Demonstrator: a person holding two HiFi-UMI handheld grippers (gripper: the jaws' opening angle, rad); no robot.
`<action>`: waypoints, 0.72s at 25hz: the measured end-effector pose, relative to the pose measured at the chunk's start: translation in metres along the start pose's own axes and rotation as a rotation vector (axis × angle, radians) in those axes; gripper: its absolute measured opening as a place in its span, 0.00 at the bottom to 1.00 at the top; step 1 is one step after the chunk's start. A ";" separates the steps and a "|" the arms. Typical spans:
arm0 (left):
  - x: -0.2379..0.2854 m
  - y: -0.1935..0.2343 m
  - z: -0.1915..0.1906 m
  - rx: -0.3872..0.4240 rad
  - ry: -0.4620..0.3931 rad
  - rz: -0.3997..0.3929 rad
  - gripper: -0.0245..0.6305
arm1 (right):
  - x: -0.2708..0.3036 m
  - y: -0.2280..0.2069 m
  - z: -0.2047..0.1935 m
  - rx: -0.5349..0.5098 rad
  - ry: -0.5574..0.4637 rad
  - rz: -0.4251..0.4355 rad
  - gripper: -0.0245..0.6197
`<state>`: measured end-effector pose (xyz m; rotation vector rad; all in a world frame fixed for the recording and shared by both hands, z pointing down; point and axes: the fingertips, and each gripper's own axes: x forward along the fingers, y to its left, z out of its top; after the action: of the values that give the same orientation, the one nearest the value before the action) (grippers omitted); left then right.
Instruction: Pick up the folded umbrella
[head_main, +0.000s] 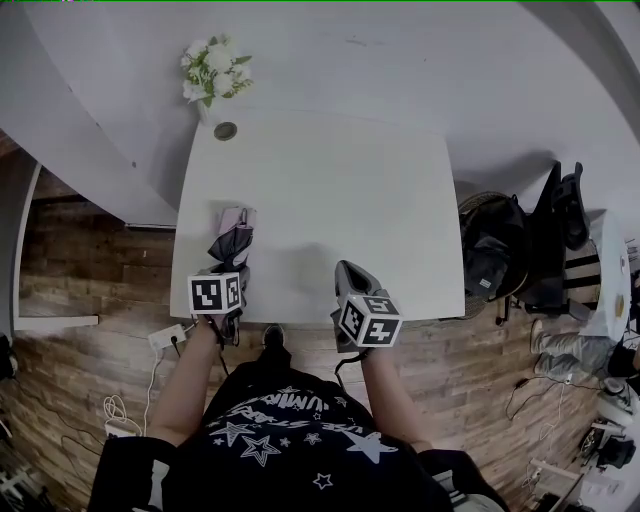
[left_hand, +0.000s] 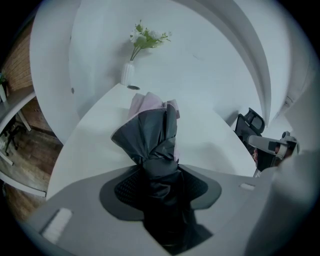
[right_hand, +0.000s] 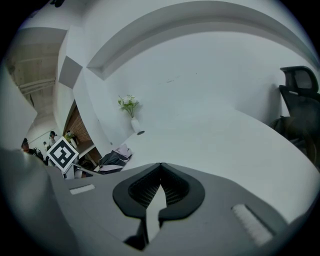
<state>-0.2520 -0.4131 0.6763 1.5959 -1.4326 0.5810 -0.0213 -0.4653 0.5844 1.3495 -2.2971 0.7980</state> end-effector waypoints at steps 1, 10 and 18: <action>-0.001 -0.001 0.000 -0.001 -0.006 -0.007 0.36 | -0.001 -0.001 0.001 -0.002 -0.002 0.000 0.06; -0.028 -0.016 0.027 0.030 -0.119 -0.022 0.36 | -0.015 -0.004 0.005 -0.014 -0.025 -0.001 0.06; -0.069 -0.034 0.050 0.038 -0.246 -0.031 0.36 | -0.036 -0.001 0.018 -0.041 -0.074 0.016 0.06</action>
<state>-0.2455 -0.4201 0.5848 1.7646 -1.5804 0.4060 -0.0036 -0.4521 0.5503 1.3665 -2.3705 0.7135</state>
